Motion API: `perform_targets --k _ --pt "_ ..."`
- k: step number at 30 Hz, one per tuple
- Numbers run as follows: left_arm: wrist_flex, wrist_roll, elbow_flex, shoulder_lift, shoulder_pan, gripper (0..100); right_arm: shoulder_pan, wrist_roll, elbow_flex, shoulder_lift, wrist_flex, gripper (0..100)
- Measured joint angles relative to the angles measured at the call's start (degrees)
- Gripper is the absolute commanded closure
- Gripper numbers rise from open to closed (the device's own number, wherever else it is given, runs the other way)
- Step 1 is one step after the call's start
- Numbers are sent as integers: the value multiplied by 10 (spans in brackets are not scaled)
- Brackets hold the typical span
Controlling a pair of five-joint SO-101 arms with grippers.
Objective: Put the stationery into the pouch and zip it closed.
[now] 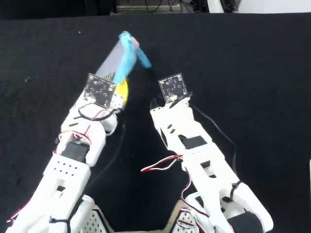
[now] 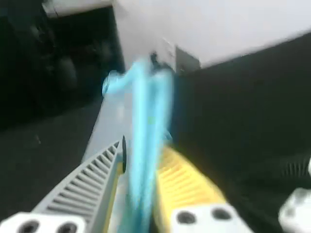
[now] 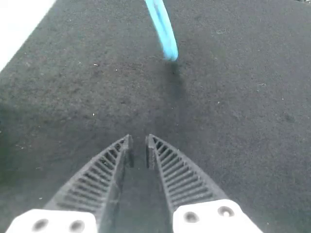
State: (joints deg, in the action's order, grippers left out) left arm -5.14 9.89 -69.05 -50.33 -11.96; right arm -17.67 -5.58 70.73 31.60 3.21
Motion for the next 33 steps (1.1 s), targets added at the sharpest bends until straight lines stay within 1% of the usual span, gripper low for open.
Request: perform_targets --k 2,8,16,19,30,33 --pt "-3 -1 -3 11 -11 730 0 0 0 0 0 939" --pt "-3 -1 -3 10 -18 745 0 0 0 0 0 939" --pt "-3 -1 -3 -4 -17 740 0 0 0 0 0 939" --pt "-3 -1 0 -31 6 740 0 0 0 0 0 939" --pt "-4 -1 32 -140 131 741 0 0 0 -1 0 939" --pt "-38 -1 32 -181 171 743 0 0 0 -1 0 939"
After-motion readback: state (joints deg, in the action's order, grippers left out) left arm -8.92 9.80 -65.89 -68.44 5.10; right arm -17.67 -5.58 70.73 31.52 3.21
